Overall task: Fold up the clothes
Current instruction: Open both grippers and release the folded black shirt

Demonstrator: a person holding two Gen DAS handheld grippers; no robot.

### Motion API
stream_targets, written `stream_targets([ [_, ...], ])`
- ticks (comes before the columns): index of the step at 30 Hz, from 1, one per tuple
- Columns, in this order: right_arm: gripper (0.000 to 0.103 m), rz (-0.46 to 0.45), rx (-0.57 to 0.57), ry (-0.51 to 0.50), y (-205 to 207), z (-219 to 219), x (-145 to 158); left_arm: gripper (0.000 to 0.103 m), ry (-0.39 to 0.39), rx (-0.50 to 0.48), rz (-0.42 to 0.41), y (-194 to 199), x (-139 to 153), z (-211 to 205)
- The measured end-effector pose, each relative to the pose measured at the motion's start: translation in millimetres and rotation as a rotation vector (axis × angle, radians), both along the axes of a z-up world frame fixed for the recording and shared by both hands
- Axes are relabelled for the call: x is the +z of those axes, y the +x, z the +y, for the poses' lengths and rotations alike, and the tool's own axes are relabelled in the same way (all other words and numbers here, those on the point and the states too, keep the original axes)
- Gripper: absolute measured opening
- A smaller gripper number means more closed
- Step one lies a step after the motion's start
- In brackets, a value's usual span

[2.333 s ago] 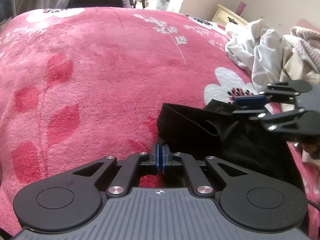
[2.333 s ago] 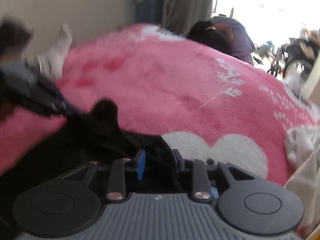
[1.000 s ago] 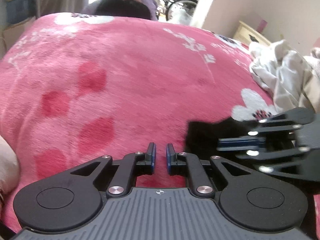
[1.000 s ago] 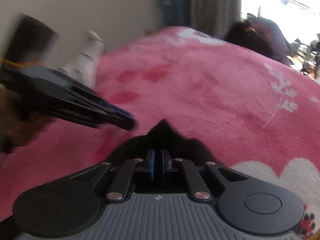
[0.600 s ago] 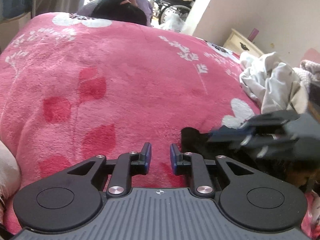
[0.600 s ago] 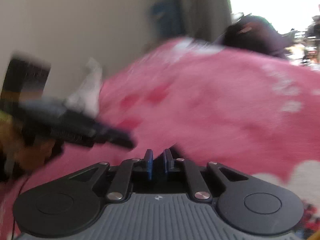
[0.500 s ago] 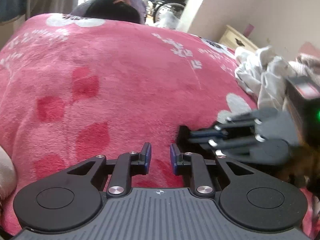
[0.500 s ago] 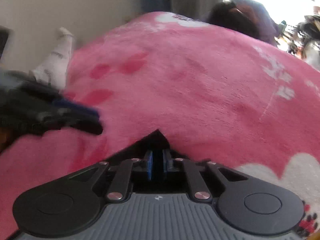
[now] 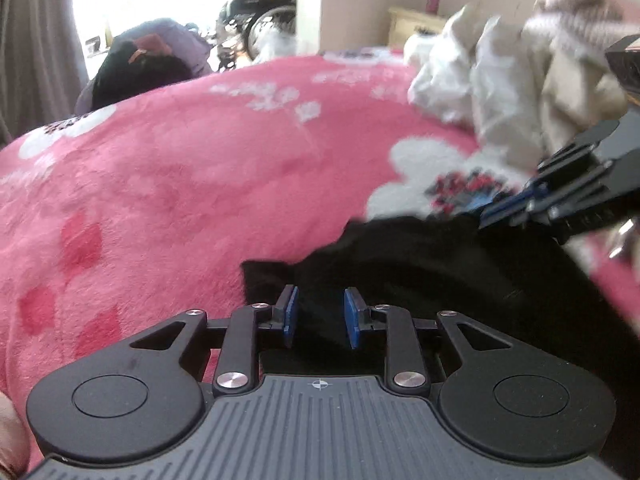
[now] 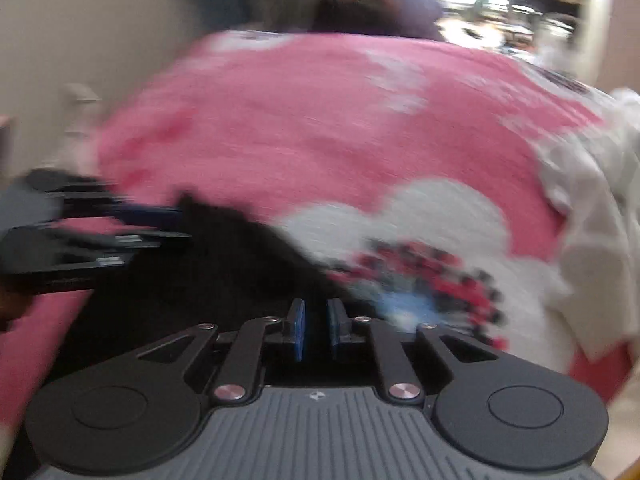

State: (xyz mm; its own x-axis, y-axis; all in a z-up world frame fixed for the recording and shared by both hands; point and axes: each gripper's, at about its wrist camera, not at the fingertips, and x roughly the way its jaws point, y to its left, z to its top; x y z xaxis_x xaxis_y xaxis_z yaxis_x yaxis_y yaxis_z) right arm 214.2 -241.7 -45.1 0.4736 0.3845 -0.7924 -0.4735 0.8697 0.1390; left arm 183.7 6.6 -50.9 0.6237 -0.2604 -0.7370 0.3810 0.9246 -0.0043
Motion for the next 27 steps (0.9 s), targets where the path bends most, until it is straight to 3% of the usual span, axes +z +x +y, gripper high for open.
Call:
stream_targets([
  [3, 0.012, -0.060, -0.187, -0.003, 9.4, -25.9, -5.8, 0.026, 0.000, 0.015, -0.005, 1.1, -4.0, 6.0],
  [5, 0.014, -0.087, -0.227, 0.040, 5.4, -47.2, 6.5, 0.026, -0.006, 0.020, -0.006, 1.0, 0.4, 7.4],
  [11, 0.014, -0.266, -0.151, 0.044, -37.8, -65.6, 73.7, 0.026, -0.029, 0.028, -0.041, -5.3, 17.0, 9.8],
  [14, 0.015, -0.347, -0.119, 0.021, -67.5, -76.6, 113.2, 0.026, -0.045, 0.050, -0.086, -18.9, 40.7, 18.5],
  [18, 0.015, -0.359, 0.124, -0.125, -110.0, -57.5, 141.7, 0.033, 0.014, -0.046, -0.133, -54.5, 78.2, 14.9],
  [21, 0.015, -0.300, 0.315, -0.196, -139.8, -26.6, 130.8, 0.035, 0.035, -0.159, -0.076, -89.0, 79.8, -2.4],
  [25, 0.014, -0.179, 0.514, -0.233, -168.3, 24.4, 64.2, 0.035, 0.049, -0.302, 0.044, -136.5, 46.8, -33.1],
  [27, 0.014, -0.137, 0.595, -0.275, -177.0, 39.6, 28.4, 0.035, 0.096, -0.345, 0.091, -155.3, 24.0, -43.4],
])
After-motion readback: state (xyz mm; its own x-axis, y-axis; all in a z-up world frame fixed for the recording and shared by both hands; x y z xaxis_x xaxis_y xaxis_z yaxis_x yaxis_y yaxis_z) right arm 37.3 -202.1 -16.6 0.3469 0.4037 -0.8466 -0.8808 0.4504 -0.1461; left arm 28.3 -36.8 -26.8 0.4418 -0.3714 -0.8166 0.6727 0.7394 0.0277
